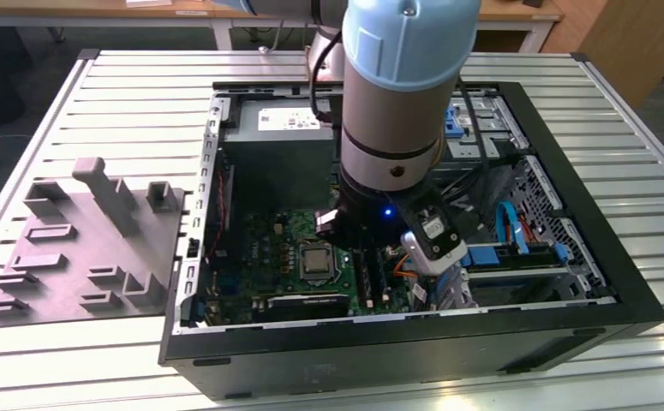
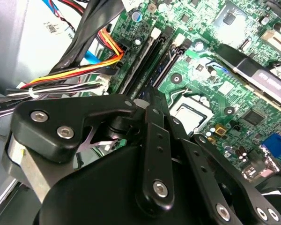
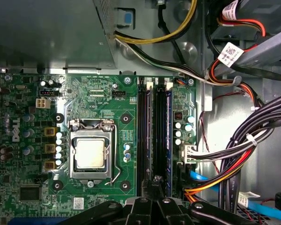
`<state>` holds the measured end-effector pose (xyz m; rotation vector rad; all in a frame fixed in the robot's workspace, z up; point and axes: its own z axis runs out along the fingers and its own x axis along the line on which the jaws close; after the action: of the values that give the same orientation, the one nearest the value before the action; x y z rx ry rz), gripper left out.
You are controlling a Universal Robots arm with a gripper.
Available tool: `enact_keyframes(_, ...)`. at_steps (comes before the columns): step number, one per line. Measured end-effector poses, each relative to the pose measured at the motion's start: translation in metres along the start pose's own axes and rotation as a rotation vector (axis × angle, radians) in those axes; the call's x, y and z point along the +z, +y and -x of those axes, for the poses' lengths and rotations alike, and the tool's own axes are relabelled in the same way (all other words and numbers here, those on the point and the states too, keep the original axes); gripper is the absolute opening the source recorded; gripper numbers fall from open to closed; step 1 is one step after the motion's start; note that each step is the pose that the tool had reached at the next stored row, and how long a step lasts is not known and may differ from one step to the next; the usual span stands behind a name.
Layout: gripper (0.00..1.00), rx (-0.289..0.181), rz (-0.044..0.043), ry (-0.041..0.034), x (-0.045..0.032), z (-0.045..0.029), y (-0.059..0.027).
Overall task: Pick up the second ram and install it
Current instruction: 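Press down the second ram until it locks into place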
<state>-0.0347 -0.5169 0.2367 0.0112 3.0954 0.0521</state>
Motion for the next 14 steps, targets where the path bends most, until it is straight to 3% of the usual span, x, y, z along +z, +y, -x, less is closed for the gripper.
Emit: enact_keyframes(14, 0.11, 0.001, -0.0004, 0.0001, 0.0086, -0.0003, -0.0072)
